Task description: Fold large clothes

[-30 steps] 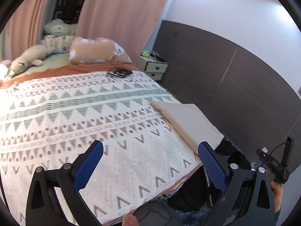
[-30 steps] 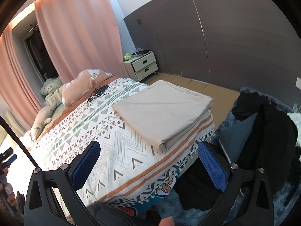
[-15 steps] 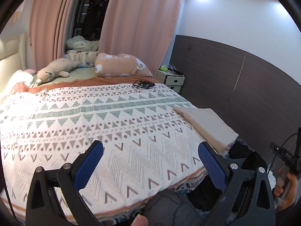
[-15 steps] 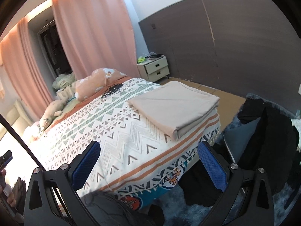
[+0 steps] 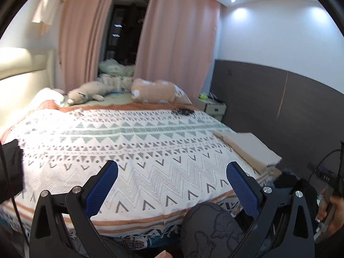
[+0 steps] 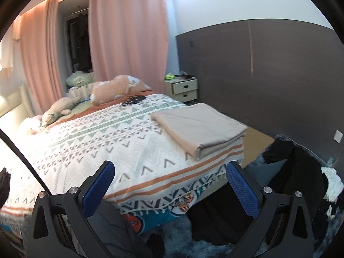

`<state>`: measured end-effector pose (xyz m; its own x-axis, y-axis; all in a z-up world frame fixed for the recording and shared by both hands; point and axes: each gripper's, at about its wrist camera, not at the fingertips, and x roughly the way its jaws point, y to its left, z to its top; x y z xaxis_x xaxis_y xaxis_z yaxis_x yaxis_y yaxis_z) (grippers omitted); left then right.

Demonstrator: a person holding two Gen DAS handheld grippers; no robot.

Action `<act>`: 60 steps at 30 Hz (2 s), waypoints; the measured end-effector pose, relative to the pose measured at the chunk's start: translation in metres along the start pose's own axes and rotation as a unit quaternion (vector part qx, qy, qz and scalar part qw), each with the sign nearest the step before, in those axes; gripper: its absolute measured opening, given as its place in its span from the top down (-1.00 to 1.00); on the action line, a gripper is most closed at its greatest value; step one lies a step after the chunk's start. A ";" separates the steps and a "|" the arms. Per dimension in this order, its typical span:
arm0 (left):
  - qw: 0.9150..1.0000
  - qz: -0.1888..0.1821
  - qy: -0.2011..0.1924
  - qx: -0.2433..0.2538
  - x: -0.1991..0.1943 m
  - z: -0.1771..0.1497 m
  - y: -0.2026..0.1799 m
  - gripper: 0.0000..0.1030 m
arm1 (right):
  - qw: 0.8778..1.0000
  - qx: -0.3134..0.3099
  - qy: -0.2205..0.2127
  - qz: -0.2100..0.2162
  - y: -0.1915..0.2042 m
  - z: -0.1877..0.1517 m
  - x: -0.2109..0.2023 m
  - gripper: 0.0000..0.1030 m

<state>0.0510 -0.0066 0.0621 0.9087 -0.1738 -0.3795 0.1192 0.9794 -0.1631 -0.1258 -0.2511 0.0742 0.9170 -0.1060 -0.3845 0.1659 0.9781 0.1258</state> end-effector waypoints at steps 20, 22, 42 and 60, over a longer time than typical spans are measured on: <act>0.999 0.023 -0.019 0.017 -0.062 -0.060 -0.023 -1.00 | 0.999 -0.029 -0.017 0.042 0.029 -0.050 -0.022 -1.00; 0.999 0.022 -0.020 0.016 -0.064 -0.060 -0.023 -0.99 | 0.998 -0.031 -0.020 0.044 0.032 -0.052 -0.022 -1.00; 1.000 0.023 -0.019 0.007 -0.069 -0.064 -0.018 -0.99 | 0.997 -0.043 -0.019 0.055 0.059 -0.061 -0.022 -1.00; 1.000 0.018 -0.019 0.005 -0.073 -0.065 -0.021 -0.99 | 0.997 -0.040 -0.018 0.062 0.059 -0.064 -0.023 -1.00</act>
<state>-0.0437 -0.0216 0.0336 0.9270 -0.1344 -0.3502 0.0900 0.9860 -0.1402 -0.1607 -0.1791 0.0317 0.9413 0.0125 -0.3374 0.0217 0.9950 0.0976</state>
